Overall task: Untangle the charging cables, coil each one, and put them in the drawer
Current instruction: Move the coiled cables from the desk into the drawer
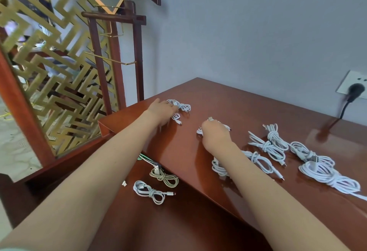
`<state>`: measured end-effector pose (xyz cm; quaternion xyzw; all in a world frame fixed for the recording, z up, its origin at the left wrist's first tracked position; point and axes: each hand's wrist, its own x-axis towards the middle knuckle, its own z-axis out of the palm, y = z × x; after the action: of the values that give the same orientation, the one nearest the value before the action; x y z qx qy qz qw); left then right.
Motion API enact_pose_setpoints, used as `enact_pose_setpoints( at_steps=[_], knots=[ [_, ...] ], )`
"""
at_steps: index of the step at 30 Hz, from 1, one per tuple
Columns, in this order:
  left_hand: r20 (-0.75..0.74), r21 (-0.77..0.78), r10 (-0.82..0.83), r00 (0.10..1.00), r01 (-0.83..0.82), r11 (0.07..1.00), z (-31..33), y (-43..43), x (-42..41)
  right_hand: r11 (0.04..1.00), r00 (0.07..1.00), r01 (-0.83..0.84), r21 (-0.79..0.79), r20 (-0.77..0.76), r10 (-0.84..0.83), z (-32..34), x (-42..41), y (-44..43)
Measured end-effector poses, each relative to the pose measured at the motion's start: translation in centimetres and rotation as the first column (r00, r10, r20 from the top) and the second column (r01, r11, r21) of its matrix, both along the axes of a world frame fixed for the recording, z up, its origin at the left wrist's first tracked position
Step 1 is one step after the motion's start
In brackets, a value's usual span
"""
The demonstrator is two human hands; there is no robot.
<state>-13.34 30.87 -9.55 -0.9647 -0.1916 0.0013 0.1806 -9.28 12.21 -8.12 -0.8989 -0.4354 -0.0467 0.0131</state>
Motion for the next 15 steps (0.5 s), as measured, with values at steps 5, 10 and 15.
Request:
enact_pose_setpoints(
  at_steps=[5, 10, 15],
  knots=[
    [-0.004, 0.076, -0.034, 0.999, 0.034, 0.997, 0.4, 0.4, -0.3, 1.000, 0.998, -0.027, 0.009, -0.054, 0.027, 0.3, 0.3, -0.1],
    [-0.026, 0.136, -0.089, 0.996, 0.092, 0.986, 0.4, 1.4, -1.3, 0.994, 0.996, -0.063, 0.094, -0.054, 0.068, 0.4, -0.3, 0.5],
    [-0.001, -0.123, -0.045, 0.999, 0.045, 0.991, 1.2, 2.4, -3.7, 0.972, 0.985, -0.164, 0.169, -0.020, 0.169, 1.3, -2.3, 1.2]
  ],
)
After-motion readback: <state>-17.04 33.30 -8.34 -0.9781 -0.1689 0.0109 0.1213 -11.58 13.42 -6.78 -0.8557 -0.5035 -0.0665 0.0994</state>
